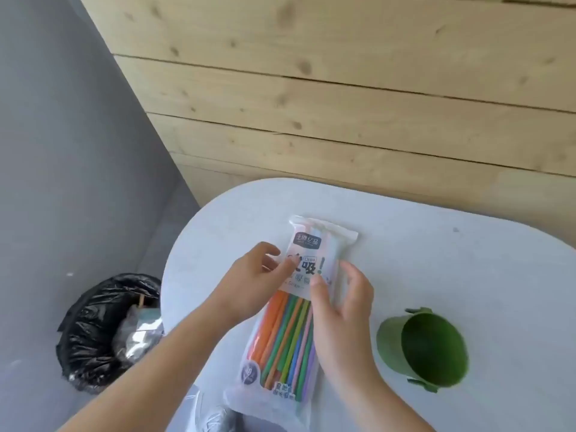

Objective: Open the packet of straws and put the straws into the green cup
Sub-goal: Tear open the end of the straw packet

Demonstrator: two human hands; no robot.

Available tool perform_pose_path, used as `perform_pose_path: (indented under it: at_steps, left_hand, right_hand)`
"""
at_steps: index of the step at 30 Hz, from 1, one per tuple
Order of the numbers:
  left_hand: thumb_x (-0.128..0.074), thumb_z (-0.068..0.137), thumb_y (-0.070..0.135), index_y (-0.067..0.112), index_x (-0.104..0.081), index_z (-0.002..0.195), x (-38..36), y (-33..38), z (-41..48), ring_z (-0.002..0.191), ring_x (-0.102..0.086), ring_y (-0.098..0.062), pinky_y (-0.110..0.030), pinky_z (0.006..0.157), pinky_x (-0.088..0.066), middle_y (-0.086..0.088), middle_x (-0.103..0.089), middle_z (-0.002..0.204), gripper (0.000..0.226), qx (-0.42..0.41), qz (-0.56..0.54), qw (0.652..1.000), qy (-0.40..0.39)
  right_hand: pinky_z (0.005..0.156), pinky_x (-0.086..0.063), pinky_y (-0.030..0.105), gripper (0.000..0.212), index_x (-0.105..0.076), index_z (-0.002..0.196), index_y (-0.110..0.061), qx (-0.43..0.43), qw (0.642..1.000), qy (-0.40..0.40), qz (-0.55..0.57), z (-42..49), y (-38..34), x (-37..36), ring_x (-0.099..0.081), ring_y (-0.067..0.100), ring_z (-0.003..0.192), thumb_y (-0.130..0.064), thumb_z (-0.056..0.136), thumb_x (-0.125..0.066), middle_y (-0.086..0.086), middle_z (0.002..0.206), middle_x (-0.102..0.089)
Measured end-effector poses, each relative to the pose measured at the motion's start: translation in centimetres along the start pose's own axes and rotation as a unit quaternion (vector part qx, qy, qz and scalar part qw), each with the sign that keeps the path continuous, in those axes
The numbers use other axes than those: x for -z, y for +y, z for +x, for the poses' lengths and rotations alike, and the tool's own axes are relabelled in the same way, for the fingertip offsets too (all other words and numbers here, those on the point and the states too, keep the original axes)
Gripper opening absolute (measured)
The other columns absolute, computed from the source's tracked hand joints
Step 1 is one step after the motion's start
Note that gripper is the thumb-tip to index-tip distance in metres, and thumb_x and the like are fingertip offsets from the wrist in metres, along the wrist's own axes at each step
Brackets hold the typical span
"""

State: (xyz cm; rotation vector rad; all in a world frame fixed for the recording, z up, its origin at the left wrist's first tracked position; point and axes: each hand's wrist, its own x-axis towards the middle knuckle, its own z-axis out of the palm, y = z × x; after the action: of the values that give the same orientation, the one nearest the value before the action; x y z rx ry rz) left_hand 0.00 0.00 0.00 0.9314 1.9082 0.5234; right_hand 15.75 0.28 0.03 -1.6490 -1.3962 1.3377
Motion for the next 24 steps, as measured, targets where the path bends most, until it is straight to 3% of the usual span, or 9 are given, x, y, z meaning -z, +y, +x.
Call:
perform_pose_path:
  at_steps: [5,9,13,18,20,24]
  left_hand:
    - [-0.063,0.092,0.066,0.031,-0.059,0.124,-1.3,-1.1,1.4,0.093,-0.071,-0.009,-0.029,0.078,-0.056,0.008,-0.073,0.108,0.047,-0.029,-0.026,0.998,0.042]
    - [-0.071,0.088,0.062,0.034,-0.062,0.114,-2.6,-1.3,1.1,0.092,-0.071,-0.010,-0.027,0.076,-0.055,0.008,-0.072,0.103,0.039,-0.061,-0.007,0.996,0.068]
    - [-0.075,0.086,0.057,0.034,-0.062,0.118,-2.6,-1.5,0.6,0.085,-0.068,-0.009,-0.023,0.068,-0.049,0.003,-0.070,0.108,0.041,-0.074,-0.056,0.993,0.066]
    - [-0.082,0.088,0.042,0.024,-0.067,0.119,-2.0,-2.4,-1.7,0.069,-0.065,-0.005,-0.015,0.055,-0.044,-0.013,-0.075,0.105,0.039,-0.108,-0.122,0.985,0.061]
    - [-0.082,0.089,0.034,0.018,-0.067,0.121,-1.7,-2.3,-2.9,0.060,-0.068,-0.004,-0.013,0.050,-0.046,-0.009,-0.078,0.095,0.039,-0.108,-0.156,0.981,0.049]
    - [-0.079,0.091,0.032,0.011,-0.063,0.126,-1.4,-1.8,-6.0,0.078,-0.077,-0.023,-0.027,0.065,-0.060,-0.011,-0.083,0.101,0.044,-0.142,-0.199,0.969,-0.022]
  right_hand:
    - [0.082,-0.058,0.024,0.042,-0.039,0.133,-0.038,-0.013,0.993,-0.049,0.103,1.2,2.8,-0.7,-0.060,0.007,0.117,-0.046,0.095,-0.056,-0.016,0.130,-0.047]
    - [0.095,-0.056,0.038,0.067,-0.042,0.133,-0.039,0.010,0.988,-0.066,0.138,1.9,4.3,-1.0,-0.064,0.007,0.115,-0.065,0.072,-0.058,-0.005,0.135,-0.055]
    - [0.078,-0.059,0.028,0.053,-0.038,0.131,-0.032,-0.001,0.982,-0.069,0.174,2.4,4.9,-0.5,-0.070,0.007,0.100,-0.051,0.088,-0.062,-0.003,0.120,-0.067]
    - [0.082,-0.053,0.034,0.061,-0.032,0.140,-0.030,-0.025,0.975,-0.076,0.207,-0.2,4.5,0.0,-0.069,0.013,0.101,-0.050,0.091,-0.062,-0.004,0.113,-0.071]
    - [0.079,-0.051,0.033,0.057,-0.038,0.134,-0.025,-0.027,0.973,-0.076,0.217,-1.2,4.3,0.7,-0.068,0.013,0.100,-0.050,0.090,-0.064,-0.005,0.109,-0.073]
    - [0.080,-0.055,0.037,0.055,-0.050,0.123,-0.023,0.016,0.974,-0.069,0.214,-3.3,3.4,3.2,-0.074,0.018,0.092,-0.053,0.082,-0.072,-0.006,0.093,-0.079]
